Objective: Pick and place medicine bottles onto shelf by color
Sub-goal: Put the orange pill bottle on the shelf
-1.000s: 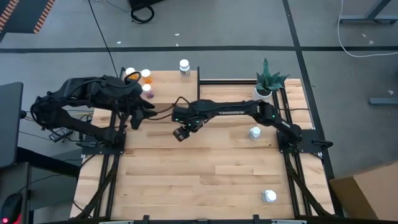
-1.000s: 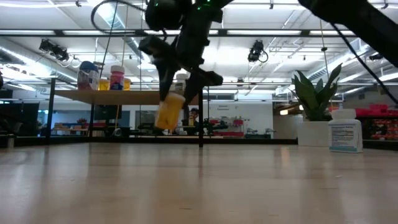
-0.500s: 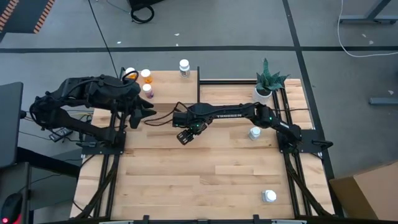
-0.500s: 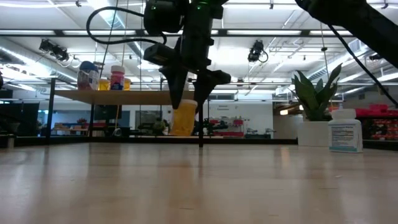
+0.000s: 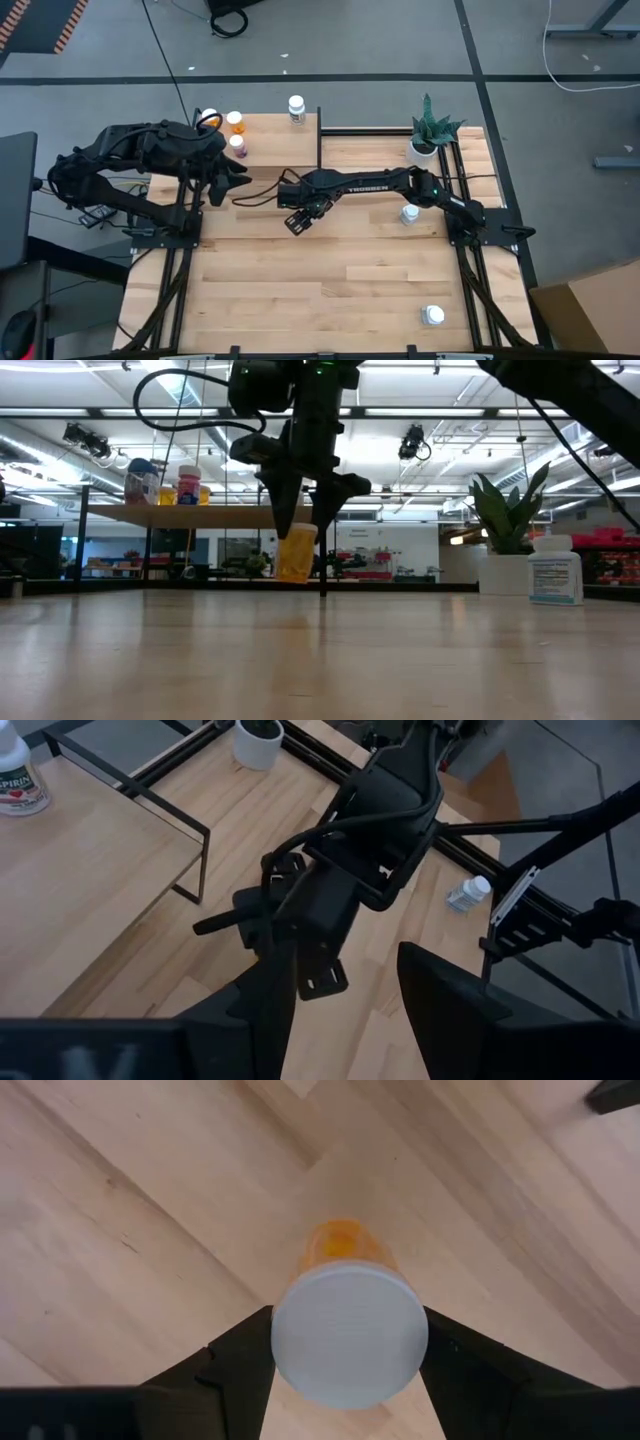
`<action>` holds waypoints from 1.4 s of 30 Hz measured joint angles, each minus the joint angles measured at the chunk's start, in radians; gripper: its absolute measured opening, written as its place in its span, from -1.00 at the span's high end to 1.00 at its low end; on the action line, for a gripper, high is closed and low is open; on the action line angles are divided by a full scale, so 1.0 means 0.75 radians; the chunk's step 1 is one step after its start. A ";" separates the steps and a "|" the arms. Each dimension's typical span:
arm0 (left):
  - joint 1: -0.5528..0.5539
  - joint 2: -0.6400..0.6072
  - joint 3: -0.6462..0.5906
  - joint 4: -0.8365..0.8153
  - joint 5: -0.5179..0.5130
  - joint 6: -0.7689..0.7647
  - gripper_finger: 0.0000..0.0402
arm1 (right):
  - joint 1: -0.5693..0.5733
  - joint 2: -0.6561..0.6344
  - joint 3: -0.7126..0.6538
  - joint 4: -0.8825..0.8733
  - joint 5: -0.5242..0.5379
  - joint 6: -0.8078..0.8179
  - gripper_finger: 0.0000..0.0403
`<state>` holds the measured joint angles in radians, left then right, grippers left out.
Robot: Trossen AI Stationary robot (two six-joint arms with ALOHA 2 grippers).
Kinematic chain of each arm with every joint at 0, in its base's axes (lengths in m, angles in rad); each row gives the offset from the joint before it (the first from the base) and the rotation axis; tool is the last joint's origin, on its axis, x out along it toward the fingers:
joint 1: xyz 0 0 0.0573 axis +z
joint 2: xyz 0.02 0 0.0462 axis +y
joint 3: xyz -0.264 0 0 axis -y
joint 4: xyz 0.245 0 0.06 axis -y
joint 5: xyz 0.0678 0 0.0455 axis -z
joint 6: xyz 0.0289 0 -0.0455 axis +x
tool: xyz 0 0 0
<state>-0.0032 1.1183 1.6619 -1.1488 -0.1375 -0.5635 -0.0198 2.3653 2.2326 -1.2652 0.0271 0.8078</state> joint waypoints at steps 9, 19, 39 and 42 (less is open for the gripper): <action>0.000 0.001 0.000 0.000 0.000 -0.001 0.11 | 0.023 -0.001 -0.018 0.012 0.038 0.000 -0.15; -0.001 0.001 0.000 0.000 0.001 -0.001 0.12 | 0.019 -0.002 -0.098 0.026 0.002 0.042 -0.15; -0.001 0.001 0.000 -0.001 0.001 -0.001 0.13 | 0.023 -0.002 -0.054 0.055 -0.067 0.018 -0.49; -0.001 0.001 0.000 -0.002 0.001 -0.001 0.14 | 0.023 -0.001 0.023 -0.015 -0.086 -0.012 -0.53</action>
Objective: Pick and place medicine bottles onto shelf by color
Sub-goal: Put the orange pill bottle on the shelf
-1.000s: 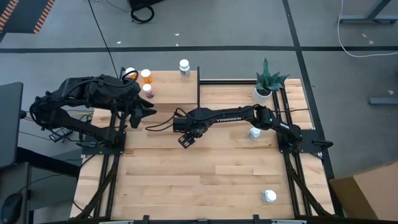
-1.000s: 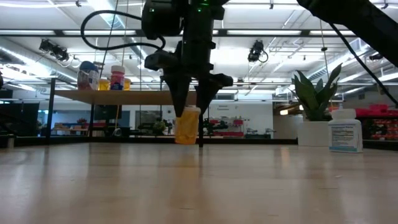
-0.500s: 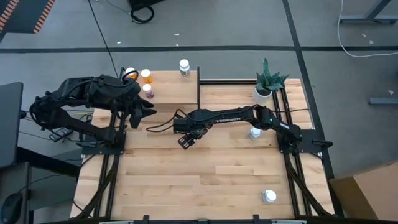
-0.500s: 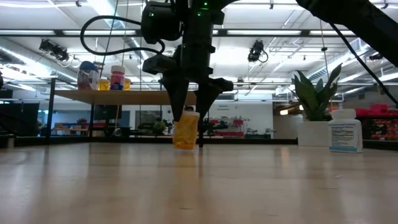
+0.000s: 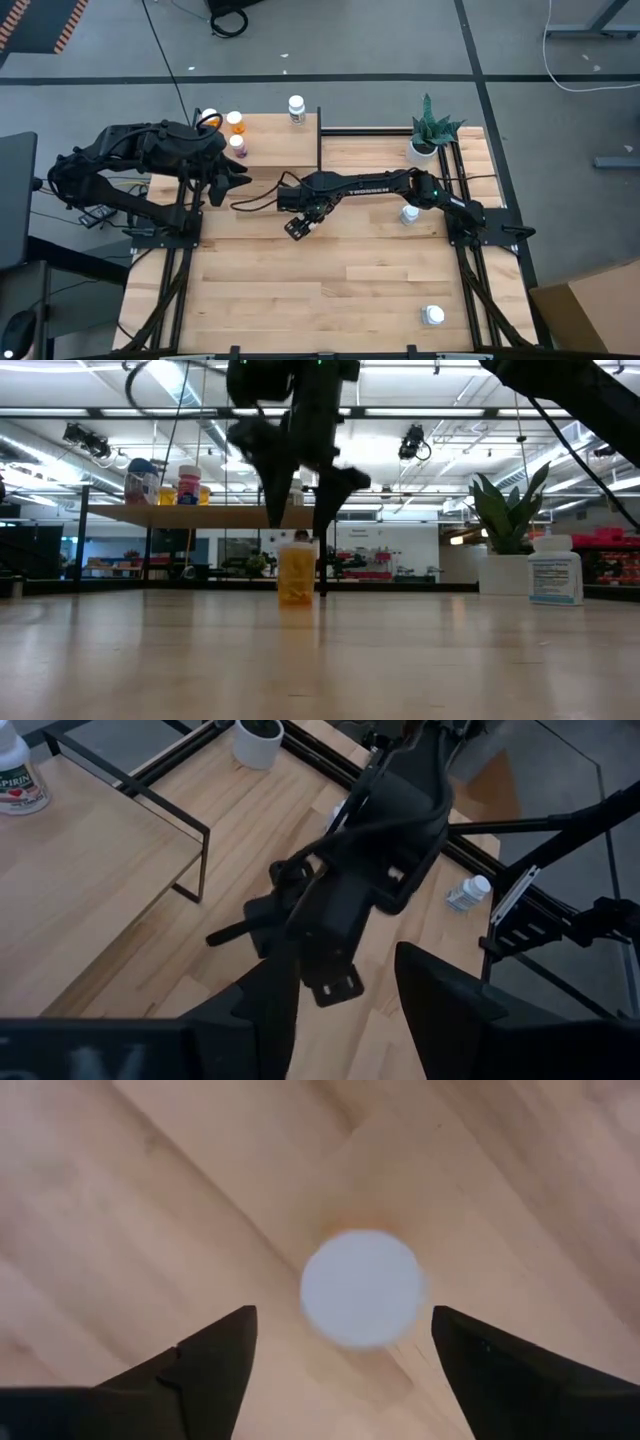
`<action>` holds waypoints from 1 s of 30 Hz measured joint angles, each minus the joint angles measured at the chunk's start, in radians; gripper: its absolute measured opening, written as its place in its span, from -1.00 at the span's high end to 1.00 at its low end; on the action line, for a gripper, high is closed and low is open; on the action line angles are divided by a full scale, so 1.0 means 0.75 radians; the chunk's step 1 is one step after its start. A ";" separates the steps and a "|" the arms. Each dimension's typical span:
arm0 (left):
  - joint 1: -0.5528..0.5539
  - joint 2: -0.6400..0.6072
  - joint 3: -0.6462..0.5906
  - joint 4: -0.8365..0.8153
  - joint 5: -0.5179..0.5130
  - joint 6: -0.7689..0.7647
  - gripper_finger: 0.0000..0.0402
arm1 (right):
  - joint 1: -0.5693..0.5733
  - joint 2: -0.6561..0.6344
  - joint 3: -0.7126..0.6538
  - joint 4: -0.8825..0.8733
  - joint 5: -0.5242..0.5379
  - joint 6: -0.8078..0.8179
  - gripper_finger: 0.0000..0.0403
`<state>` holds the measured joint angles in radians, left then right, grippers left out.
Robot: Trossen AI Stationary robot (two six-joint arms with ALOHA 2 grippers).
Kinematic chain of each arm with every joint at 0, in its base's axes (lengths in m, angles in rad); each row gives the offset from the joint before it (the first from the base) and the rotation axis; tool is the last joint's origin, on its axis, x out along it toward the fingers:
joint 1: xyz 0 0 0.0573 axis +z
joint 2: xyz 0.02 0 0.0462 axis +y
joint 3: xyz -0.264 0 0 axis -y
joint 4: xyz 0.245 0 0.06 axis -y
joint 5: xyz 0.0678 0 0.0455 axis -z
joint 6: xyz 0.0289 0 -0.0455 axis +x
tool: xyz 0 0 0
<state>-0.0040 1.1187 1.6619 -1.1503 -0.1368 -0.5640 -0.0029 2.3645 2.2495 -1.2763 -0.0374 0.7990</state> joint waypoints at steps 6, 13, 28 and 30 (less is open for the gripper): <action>0.000 0.001 0.000 -0.041 -0.001 0.027 0.13 | 0.037 -0.057 0.111 -0.188 0.019 -0.067 -0.55; 0.001 0.005 0.000 -0.109 -0.050 0.104 0.03 | 0.181 -0.136 0.104 -0.254 0.230 -0.079 -0.55; 0.062 0.350 -0.002 -0.153 0.085 0.351 -0.15 | 0.439 -0.409 0.102 -0.396 0.741 0.338 -0.55; 0.065 0.392 -0.002 -0.104 0.125 0.386 -0.16 | 0.485 -0.483 0.102 -0.391 0.829 0.346 -0.55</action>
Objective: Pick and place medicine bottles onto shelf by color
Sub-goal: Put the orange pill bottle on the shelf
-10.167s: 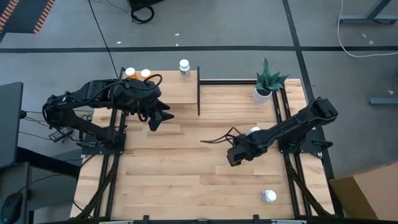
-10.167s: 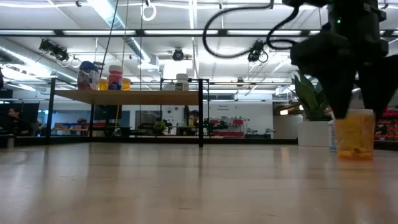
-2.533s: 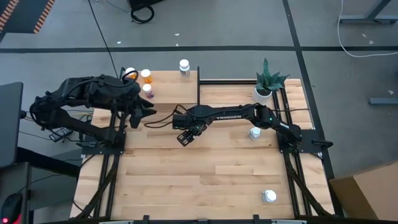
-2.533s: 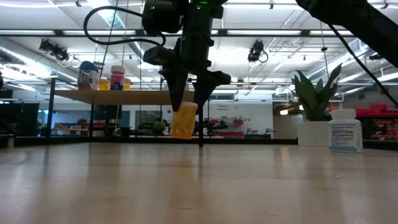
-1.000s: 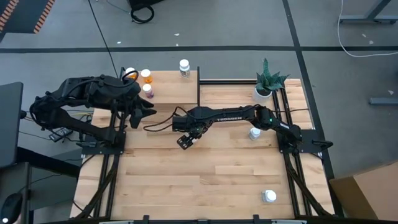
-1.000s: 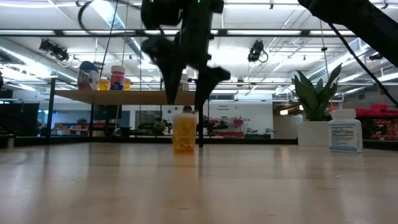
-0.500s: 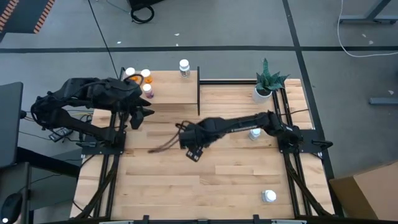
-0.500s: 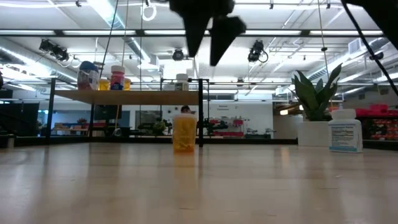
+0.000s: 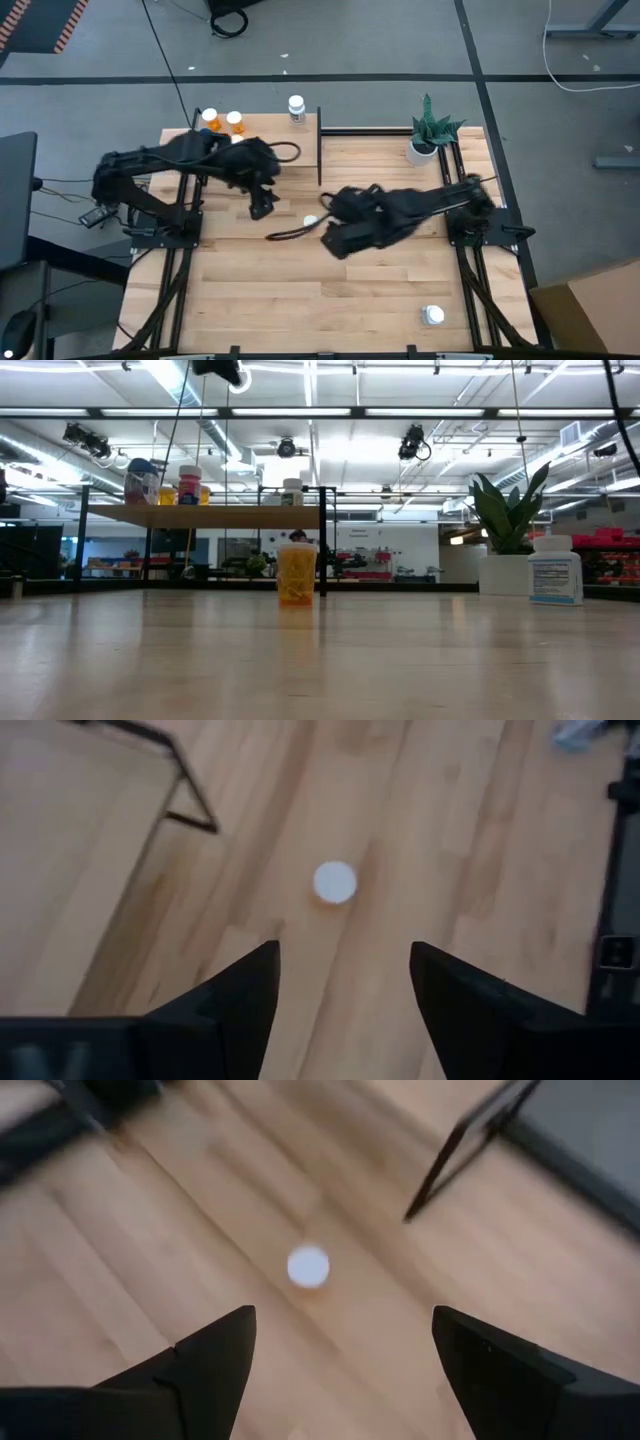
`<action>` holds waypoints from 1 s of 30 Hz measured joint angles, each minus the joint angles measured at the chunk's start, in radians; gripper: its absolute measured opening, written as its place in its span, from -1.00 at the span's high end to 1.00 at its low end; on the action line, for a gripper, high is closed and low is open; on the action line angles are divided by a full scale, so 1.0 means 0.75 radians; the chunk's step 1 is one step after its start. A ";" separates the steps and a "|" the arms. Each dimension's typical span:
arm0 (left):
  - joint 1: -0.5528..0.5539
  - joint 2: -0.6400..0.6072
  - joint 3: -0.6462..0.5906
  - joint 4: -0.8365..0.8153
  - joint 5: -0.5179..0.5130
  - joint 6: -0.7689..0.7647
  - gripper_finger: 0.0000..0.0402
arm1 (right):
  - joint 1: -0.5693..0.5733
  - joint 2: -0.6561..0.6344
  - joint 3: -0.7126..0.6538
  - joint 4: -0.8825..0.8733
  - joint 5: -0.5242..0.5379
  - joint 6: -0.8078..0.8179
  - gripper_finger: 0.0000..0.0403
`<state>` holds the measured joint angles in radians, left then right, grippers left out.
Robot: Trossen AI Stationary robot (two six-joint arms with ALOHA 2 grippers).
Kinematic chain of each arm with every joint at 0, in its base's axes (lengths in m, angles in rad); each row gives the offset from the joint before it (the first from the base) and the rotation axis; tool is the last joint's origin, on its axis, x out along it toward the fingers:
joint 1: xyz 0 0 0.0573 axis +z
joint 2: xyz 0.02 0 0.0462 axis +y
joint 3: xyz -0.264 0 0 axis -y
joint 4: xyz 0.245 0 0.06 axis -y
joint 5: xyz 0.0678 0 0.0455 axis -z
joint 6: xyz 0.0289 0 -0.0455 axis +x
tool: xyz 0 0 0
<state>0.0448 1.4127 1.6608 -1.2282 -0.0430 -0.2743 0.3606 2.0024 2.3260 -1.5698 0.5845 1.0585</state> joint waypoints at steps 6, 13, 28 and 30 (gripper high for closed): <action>-0.003 0.138 0.001 0.258 0.179 0.140 -0.18 | 0.122 -0.200 0.000 -0.002 0.224 -0.086 -0.55; -0.020 0.345 0.002 0.321 0.172 0.312 -0.21 | 0.198 -0.384 0.001 -0.002 0.295 -0.158 -0.55; -0.091 0.613 0.001 0.307 0.156 0.177 -0.66 | 0.266 -0.475 0.000 -0.002 0.288 -0.438 -0.55; -0.095 0.614 0.001 0.306 0.109 0.185 -0.73 | 0.261 -0.475 0.000 -0.002 0.305 -0.452 -0.55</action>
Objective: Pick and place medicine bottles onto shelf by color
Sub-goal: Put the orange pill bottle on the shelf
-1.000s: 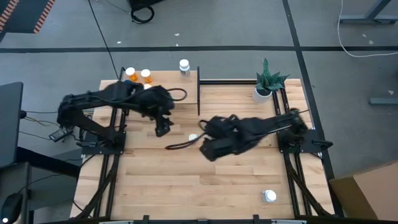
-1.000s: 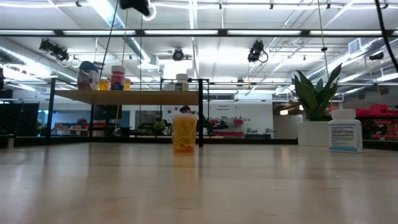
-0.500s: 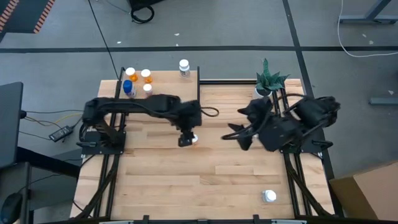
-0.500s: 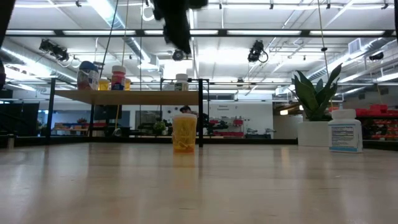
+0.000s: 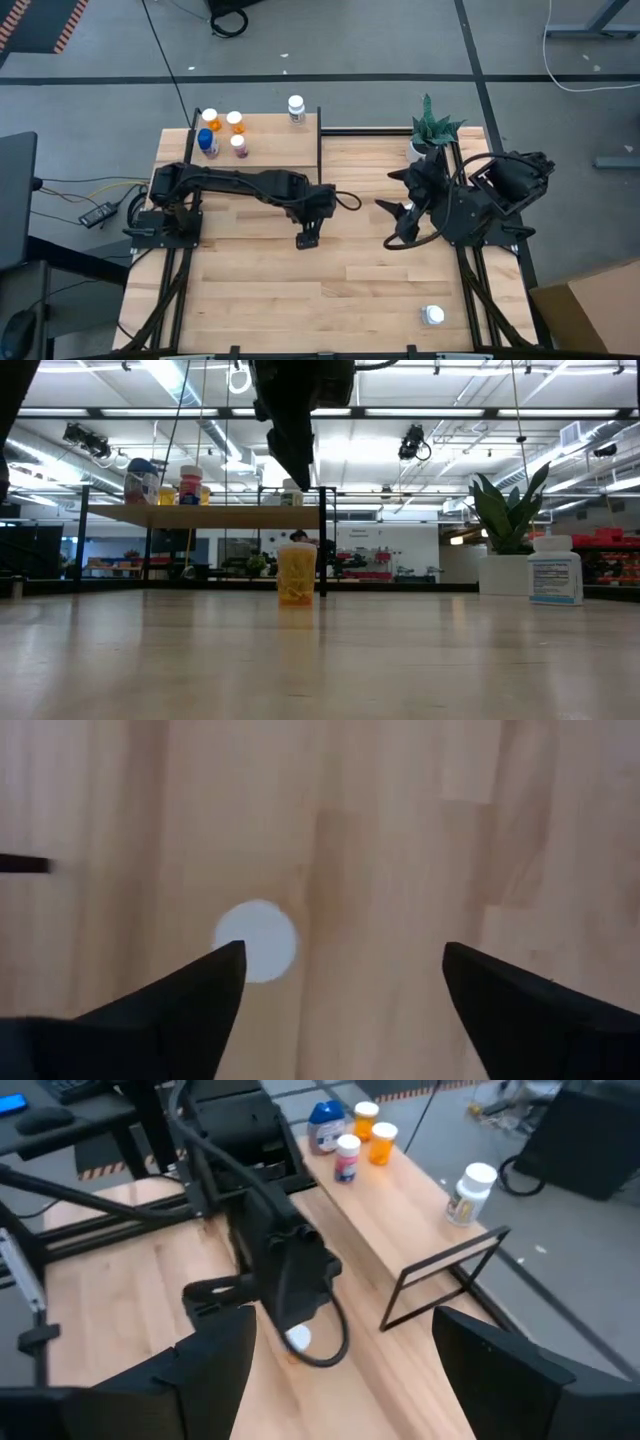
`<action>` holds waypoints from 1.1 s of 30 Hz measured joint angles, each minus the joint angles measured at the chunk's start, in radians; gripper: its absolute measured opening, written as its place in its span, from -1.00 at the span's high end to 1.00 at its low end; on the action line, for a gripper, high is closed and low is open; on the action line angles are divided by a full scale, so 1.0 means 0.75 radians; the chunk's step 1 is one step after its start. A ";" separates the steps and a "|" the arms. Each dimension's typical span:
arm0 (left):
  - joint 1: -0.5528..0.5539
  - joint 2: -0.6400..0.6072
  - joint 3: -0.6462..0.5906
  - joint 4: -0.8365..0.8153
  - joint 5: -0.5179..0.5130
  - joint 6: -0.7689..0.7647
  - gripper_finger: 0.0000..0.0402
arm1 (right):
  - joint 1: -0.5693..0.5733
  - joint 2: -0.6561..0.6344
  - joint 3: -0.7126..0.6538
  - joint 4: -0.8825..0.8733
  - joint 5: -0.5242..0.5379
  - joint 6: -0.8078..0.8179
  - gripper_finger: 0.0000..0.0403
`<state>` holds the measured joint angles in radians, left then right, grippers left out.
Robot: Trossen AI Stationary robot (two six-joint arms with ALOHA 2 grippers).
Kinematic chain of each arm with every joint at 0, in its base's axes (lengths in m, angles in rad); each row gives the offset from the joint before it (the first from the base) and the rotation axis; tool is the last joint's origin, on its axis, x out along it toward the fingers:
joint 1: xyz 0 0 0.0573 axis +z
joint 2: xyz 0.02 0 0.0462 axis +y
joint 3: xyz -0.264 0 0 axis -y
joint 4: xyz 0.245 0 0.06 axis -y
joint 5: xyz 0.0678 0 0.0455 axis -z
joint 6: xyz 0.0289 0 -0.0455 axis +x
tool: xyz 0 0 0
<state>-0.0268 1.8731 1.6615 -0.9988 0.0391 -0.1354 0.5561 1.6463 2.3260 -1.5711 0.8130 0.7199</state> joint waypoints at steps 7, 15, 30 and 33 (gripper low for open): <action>0.028 0.068 -0.001 0.001 -0.093 0.064 -0.81 | -0.005 0.000 0.000 0.000 0.152 0.026 -0.55; 0.049 0.161 0.000 -0.060 -0.043 0.049 -0.78 | 0.014 0.000 -0.001 0.000 0.161 0.113 -0.55; 0.048 0.213 0.000 0.001 -0.091 -0.013 -0.78 | 0.014 0.001 -0.001 0.000 0.167 0.097 -0.55; 0.047 0.235 0.001 0.009 -0.120 -0.017 -0.78 | 0.014 0.001 -0.001 0.001 0.167 0.097 -0.55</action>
<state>0.0086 2.0495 1.6623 -0.9918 -0.0511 -0.1483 0.5663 1.6466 2.3257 -1.5707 0.9382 0.7930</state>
